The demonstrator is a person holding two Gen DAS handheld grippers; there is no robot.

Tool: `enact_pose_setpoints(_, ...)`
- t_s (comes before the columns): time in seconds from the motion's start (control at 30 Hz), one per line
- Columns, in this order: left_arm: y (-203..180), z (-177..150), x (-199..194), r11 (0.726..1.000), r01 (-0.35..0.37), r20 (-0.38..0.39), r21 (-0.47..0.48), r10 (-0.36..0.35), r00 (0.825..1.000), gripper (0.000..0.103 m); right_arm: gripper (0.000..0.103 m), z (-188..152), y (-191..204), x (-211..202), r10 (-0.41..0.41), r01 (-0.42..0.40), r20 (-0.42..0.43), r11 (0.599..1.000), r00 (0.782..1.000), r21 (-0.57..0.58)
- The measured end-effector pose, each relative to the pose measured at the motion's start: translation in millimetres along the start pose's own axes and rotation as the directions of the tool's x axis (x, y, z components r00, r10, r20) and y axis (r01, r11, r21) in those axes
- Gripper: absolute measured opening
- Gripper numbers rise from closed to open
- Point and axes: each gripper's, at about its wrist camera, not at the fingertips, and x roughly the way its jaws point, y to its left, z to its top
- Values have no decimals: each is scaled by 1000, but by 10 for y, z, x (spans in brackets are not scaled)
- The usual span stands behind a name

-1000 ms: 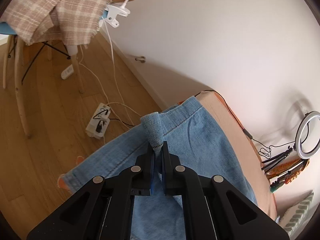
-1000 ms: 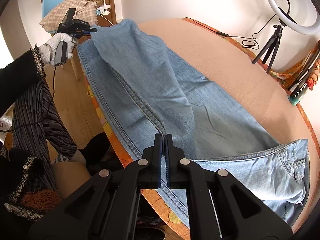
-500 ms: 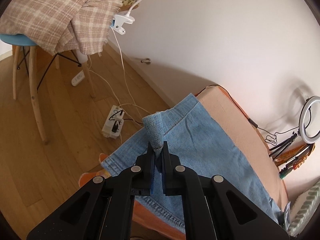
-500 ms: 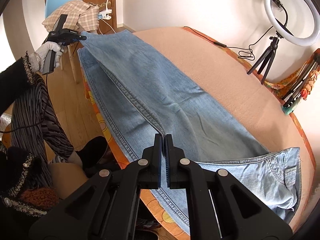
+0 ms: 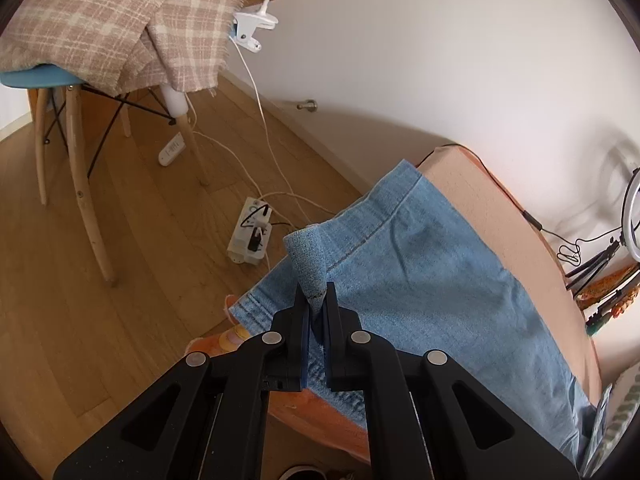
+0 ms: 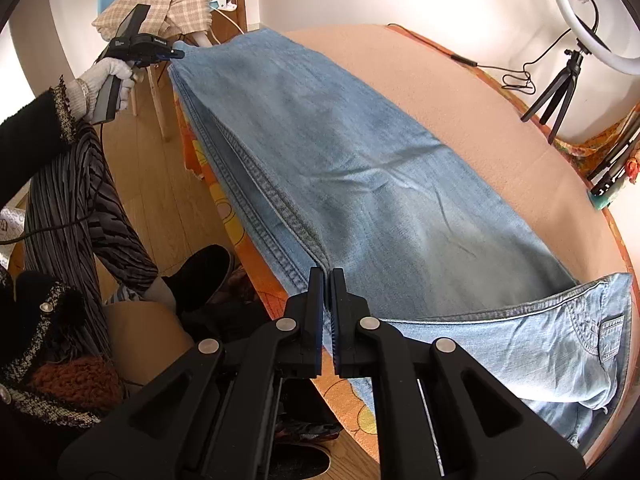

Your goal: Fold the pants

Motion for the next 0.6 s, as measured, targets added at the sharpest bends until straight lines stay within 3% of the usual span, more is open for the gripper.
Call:
enact_pose_setpoints(0.13, 50, -46, -35, 1000, -11, -4, -21, 11, 1000, 10, 4, -83, -5, 167, 26, -24, -48, 999, 999, 29)
enact_pose_setpoints(0.23, 12, 6, -89, 999, -52, -4, 3, 52, 999, 14, 4, -81, -48, 191, 40, -38, -52, 998, 998, 52)
enact_pose_setpoints(0.33, -14, 72, -198, 999, -44, 24, 9, 44, 999, 15, 5, -56, -151, 159, 60, -55, -37, 992, 998, 116)
enact_pose_setpoints(0.43, -109, 137, -320, 999, -24, 50, 40, 22, 999, 16, 12, -40, -236, 49, 71, -72, 12, 980, 997, 186)
enact_pose_setpoints(0.5, -242, 182, -390, 997, 9, 56, 75, -13, 998, 16, 30, -45, -285, -45, 53, -63, 49, 971, 997, 229)
enact_pose_setpoints(0.6, -547, 233, -477, 986, 90, 55, 143, -99, 994, 29, 38, -83, -373, -208, 29, -61, 109, 951, 994, 302)
